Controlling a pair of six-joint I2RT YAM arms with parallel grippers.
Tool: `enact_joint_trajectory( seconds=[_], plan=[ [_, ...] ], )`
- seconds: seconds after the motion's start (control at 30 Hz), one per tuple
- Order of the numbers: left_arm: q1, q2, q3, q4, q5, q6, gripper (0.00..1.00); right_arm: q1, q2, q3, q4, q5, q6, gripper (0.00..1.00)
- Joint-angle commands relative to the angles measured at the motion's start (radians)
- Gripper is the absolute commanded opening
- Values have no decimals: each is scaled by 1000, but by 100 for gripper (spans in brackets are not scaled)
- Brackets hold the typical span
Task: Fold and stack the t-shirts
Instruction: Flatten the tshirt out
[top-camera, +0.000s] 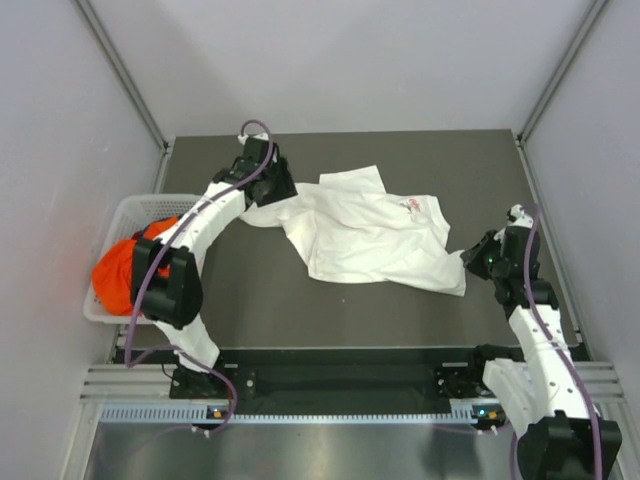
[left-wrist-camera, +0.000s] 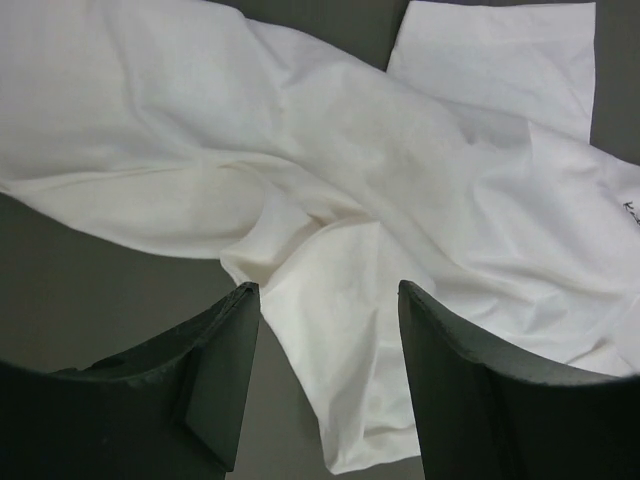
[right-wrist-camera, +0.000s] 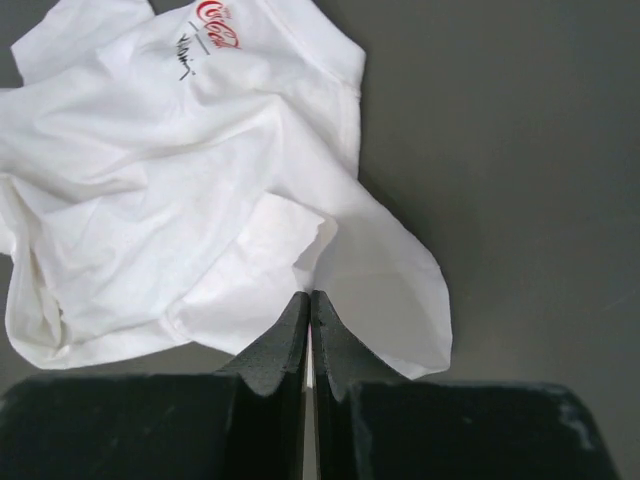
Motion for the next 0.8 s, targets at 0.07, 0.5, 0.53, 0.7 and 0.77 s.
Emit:
enact_joint_trajectory(
  seconds=[0.07,0.5,0.53,0.7,0.77],
  plan=[
    [-6,137,138,-77,50,-29,63,14,-43,9,40,-101,-53,0],
    [-115,386,326,-183,-22,-35,59,28,-20,23,38,-121,-94,0],
    [-123,395,332,-192,-34,-38,59,29,-18,25,38,-120,-96,0],
    [-132,441,362,-255,-130,-40,59,32,-17,26,38,-110,-96,0],
    [-132,451,358,-254,-145,-40,58,32,-14,28,37,-106,-100,0]
  ],
)
